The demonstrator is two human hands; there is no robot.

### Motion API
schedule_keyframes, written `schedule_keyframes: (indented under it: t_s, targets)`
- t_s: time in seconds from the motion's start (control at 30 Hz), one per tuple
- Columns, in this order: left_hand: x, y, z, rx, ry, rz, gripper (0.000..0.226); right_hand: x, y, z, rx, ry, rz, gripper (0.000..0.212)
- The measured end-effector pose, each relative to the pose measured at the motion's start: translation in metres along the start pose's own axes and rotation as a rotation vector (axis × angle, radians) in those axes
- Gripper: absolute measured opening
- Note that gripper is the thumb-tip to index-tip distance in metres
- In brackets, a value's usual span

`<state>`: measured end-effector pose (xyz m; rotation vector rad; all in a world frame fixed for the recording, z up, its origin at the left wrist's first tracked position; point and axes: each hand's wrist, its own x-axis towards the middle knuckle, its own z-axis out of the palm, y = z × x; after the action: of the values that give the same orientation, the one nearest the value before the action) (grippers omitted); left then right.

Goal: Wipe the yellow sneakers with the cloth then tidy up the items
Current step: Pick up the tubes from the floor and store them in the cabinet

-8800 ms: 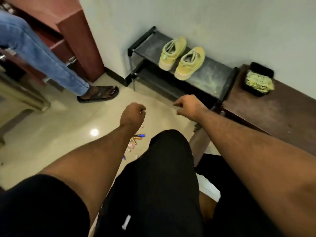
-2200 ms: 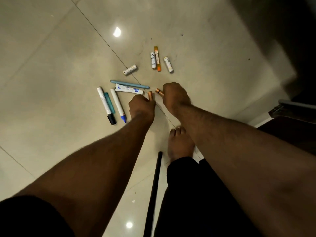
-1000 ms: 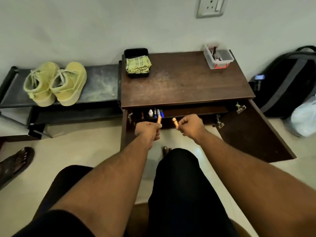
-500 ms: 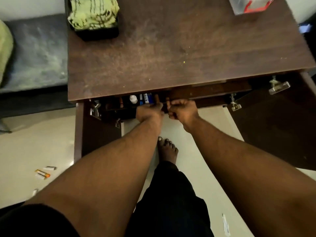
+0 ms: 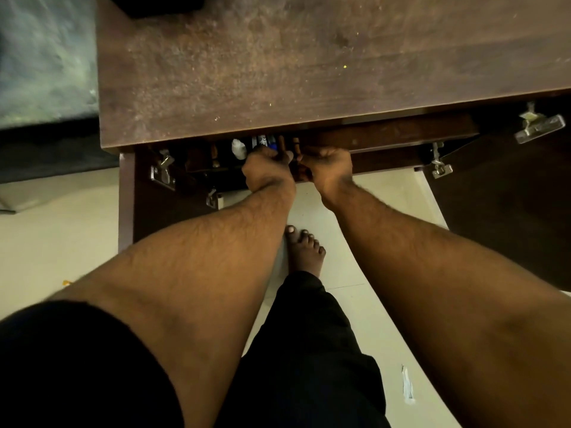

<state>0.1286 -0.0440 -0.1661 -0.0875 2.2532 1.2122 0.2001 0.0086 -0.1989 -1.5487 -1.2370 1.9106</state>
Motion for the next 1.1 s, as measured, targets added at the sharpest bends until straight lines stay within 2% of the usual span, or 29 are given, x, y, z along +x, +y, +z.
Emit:
schedule_keyframes:
  t_s: [0.2,0.33,0.43,0.5,0.57,0.67,0.73,0.77,0.83,0.93,1.03,1.1]
  targets:
    - [0.010,0.001,-0.003,0.028,-0.019,-0.023,0.012,0.001,-0.001,0.010,-0.020,0.006,0.002,0.024]
    - [0.017,-0.005,-0.010,0.107,-0.100,0.021,0.019,0.003,0.000,0.017,-0.067,0.024,0.012,0.024]
    - [0.014,-0.005,-0.012,0.093,0.001,0.028,0.011,0.005,0.003,0.020,-0.124,0.051,0.020,0.022]
    - [0.011,-0.006,-0.013,0.072,0.017,0.038,0.027,0.003,0.002,0.021,-0.152,0.061,0.019,0.021]
    - [0.011,-0.007,-0.017,0.097,0.003,0.058,0.033,0.000,0.000,0.020,-0.156,0.044,0.015,0.020]
    - [0.008,-0.007,-0.027,0.181,-0.022,0.121,0.027,-0.006,-0.004,0.017,-0.152,0.057,0.040,0.021]
    - [0.001,-0.006,-0.038,0.295,-0.084,0.215,0.012,-0.009,-0.006,0.014,-0.189,0.101,0.051,0.022]
    - [-0.004,-0.004,-0.045,0.357,-0.125,0.275,0.004,-0.011,-0.009,0.012,-0.263,0.119,0.040,0.021]
    - [-0.016,0.001,-0.064,0.490,-0.201,0.414,0.007,-0.021,-0.021,0.007,-0.570,0.092,-0.031,0.021]
    - [-0.036,0.015,-0.096,0.612,-0.251,0.565,0.017,-0.053,-0.046,0.008,-1.077,-0.084,-0.180,0.026]
    - [-0.058,0.036,-0.133,0.653,-0.205,0.614,0.021,-0.094,-0.081,0.023,-1.272,-0.204,-0.274,0.027]
    - [-0.076,0.052,-0.162,0.662,-0.183,0.624,0.021,-0.128,-0.107,0.037,-1.336,-0.249,-0.317,0.018]
